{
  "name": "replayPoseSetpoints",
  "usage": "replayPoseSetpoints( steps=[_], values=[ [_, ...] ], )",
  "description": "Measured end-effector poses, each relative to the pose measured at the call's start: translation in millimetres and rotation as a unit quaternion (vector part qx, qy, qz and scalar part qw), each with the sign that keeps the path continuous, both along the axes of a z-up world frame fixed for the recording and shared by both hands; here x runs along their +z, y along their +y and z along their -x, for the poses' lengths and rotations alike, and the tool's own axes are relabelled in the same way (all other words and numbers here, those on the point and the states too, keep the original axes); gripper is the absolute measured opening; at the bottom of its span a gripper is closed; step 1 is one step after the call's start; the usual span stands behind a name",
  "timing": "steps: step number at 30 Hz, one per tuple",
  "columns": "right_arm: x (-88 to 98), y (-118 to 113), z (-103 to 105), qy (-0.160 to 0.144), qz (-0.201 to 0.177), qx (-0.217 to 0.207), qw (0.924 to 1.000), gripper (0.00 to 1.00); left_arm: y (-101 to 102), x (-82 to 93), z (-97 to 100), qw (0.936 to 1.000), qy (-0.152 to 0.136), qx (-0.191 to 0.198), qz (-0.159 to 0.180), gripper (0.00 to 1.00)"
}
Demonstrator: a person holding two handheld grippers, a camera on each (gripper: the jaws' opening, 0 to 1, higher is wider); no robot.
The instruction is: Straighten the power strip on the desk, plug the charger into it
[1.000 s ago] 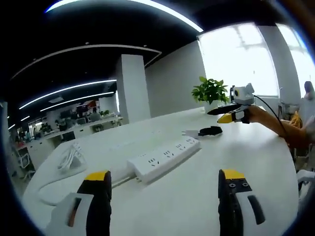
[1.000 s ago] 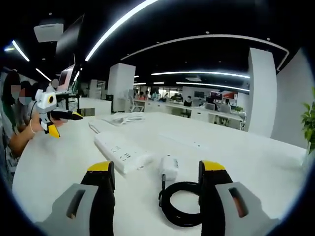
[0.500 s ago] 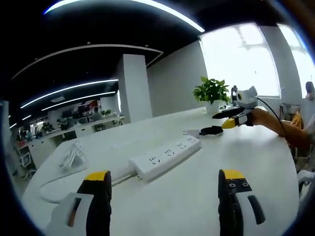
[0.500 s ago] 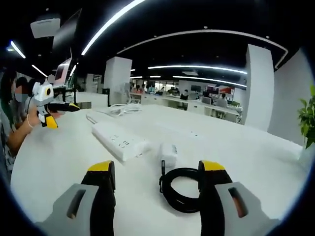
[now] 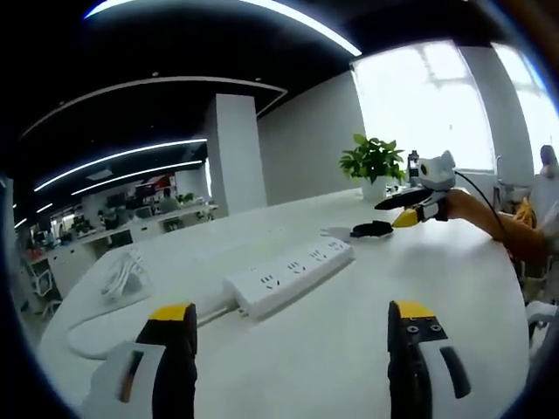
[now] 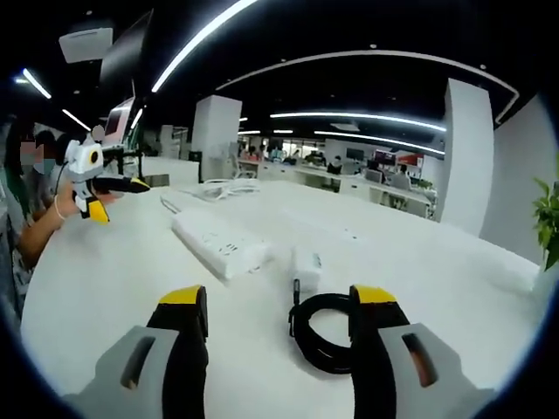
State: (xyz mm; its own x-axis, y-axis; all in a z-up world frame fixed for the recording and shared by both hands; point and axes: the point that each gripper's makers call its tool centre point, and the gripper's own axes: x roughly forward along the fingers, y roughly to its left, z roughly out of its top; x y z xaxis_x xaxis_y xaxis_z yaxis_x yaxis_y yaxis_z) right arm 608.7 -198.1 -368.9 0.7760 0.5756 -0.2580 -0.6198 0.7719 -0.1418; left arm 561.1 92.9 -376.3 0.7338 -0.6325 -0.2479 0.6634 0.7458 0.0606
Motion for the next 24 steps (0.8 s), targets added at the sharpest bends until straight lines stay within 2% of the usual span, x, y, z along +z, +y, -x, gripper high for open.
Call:
replayPoseSetpoints(
  steps=[15, 24],
  values=[
    [-8.2, -9, -8, 0.065, 0.054, -0.003, 0.9964, 0.61, 6, 2.6, 0.4, 1.0, 0.007, 0.0, 0.007, 0.92],
    [-11.2, -12, -9, 0.083, 0.069, 0.0, 0.9941, 0.6, 5, 1.0, 0.0, 1.0, 0.01, -0.001, 0.001, 0.92]
  ],
)
